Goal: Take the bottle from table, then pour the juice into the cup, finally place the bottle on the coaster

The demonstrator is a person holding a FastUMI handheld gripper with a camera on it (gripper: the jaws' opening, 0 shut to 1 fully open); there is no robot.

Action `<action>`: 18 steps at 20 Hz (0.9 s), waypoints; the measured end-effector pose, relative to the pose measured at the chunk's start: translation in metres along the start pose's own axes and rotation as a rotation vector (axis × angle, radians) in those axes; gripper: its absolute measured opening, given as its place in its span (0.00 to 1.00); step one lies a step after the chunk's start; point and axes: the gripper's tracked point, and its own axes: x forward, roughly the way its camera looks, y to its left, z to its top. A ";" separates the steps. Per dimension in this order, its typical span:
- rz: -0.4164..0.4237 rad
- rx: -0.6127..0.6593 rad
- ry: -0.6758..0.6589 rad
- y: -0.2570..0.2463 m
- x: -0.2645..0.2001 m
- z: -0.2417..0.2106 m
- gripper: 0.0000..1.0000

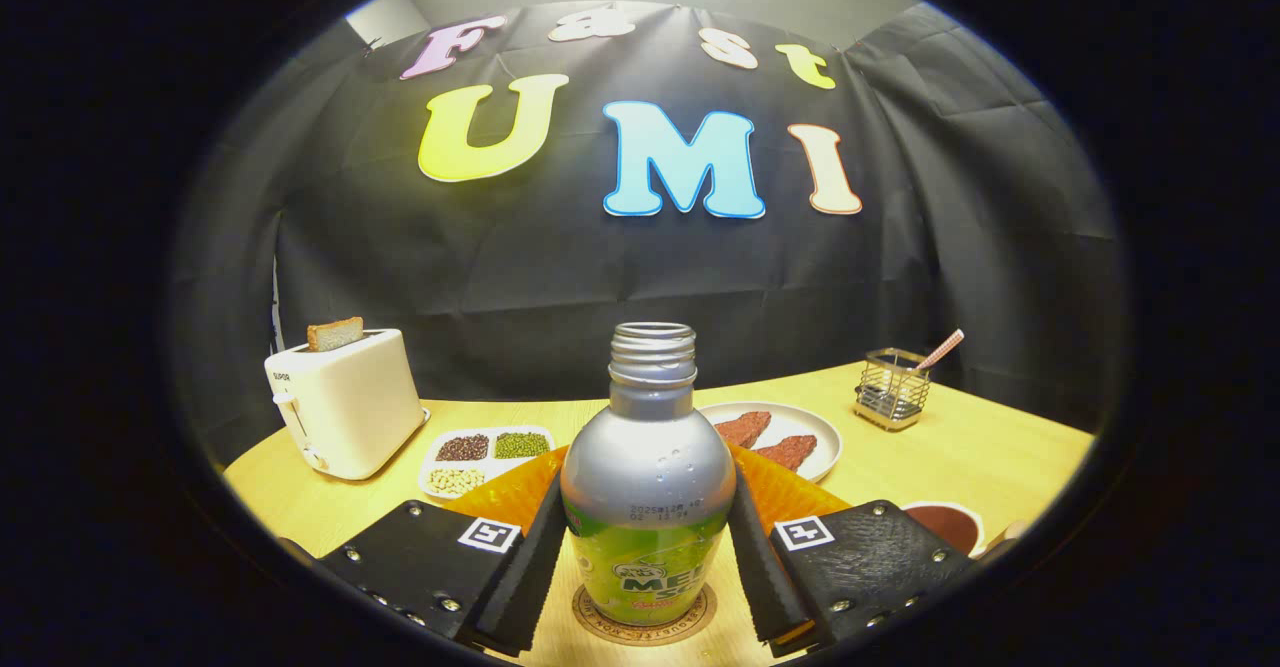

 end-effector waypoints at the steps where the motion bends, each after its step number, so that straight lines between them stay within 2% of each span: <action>1: 0.001 0.012 0.000 0.000 0.000 -0.004 0.78; 7: -0.006 -0.032 -0.024 0.005 0.001 -0.007 0.78; 9: 0.028 -0.002 0.005 0.012 0.001 -0.013 0.81; 11: 0.085 0.022 0.018 0.022 -0.002 -0.011 0.93; 12: 0.089 0.014 0.013 0.020 -0.007 -0.006 0.99; 18: 0.087 -0.089 -0.139 0.003 -0.057 0.077 0.99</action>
